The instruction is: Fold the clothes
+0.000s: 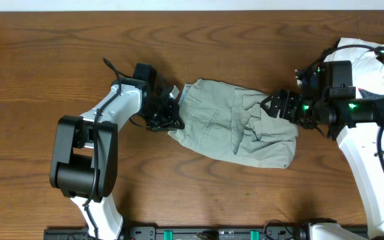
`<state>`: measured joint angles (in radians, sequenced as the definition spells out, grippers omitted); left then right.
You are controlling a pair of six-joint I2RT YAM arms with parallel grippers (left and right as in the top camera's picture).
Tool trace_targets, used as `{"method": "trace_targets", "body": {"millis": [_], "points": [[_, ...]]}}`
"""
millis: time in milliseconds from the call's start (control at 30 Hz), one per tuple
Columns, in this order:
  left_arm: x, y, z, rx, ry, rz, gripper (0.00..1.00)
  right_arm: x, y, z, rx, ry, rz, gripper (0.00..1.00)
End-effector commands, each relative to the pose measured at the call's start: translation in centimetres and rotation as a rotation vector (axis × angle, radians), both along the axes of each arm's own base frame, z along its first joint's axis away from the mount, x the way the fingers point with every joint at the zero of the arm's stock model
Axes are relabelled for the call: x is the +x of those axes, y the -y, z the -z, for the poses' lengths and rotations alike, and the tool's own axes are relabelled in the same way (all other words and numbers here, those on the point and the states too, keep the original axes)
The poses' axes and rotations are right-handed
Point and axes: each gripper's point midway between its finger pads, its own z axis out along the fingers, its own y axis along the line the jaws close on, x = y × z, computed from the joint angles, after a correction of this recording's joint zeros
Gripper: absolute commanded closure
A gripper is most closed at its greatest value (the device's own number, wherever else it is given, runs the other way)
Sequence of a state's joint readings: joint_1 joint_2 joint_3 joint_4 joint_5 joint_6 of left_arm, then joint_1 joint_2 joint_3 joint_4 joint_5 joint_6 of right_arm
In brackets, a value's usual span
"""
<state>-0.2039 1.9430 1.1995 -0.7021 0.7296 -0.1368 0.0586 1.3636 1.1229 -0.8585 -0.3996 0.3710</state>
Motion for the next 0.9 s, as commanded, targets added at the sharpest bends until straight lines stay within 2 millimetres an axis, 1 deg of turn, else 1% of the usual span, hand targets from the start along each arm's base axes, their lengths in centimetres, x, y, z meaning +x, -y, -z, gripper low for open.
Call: {"method": "trace_targets", "body": {"millis": [0,67,200,300,400,567,667,733,867], "points": [[0.0,-1.2,1.2,0.080,-0.105,-0.141,0.94,-0.2,0.2,-0.3,-0.011,0.016,-0.016,0.16],[0.1,-1.4,1.3,0.098,-0.151,-0.211,0.94,-0.2,0.2,-0.3,-0.011,0.011,-0.017,0.16],[0.4,-2.8,2.2,0.202,-0.223,-0.372,0.94,-0.4,0.2,-0.2,-0.012,0.005,-0.017,0.16],[0.3,-2.9,2.4,0.208,-0.265,-0.443,0.94,-0.6,0.3,-0.1,-0.017,-0.002,-0.026,0.17],[-0.3,-3.0,2.8,0.219,-0.327,-0.506,0.94,-0.9,0.4,0.1,-0.023,-0.014,-0.026,0.17],[-1.5,-2.4,2.8,0.180,-0.387,-0.529,0.94,-0.8,1.4,0.5,-0.077,-0.025,0.016,0.18],[-1.9,-2.3,2.4,0.169,-0.409,-0.570,0.94,-0.9,1.5,0.6,-0.066,-0.044,0.047,0.18],[-2.1,-2.1,1.8,0.148,-0.410,-0.594,0.94,-1.2,1.5,0.7,-0.059,-0.065,0.066,0.18],[-2.4,-1.6,-0.3,0.118,-0.391,-0.629,0.94,-1.6,1.8,1.1,-0.070,-0.094,0.086,0.19]]}}
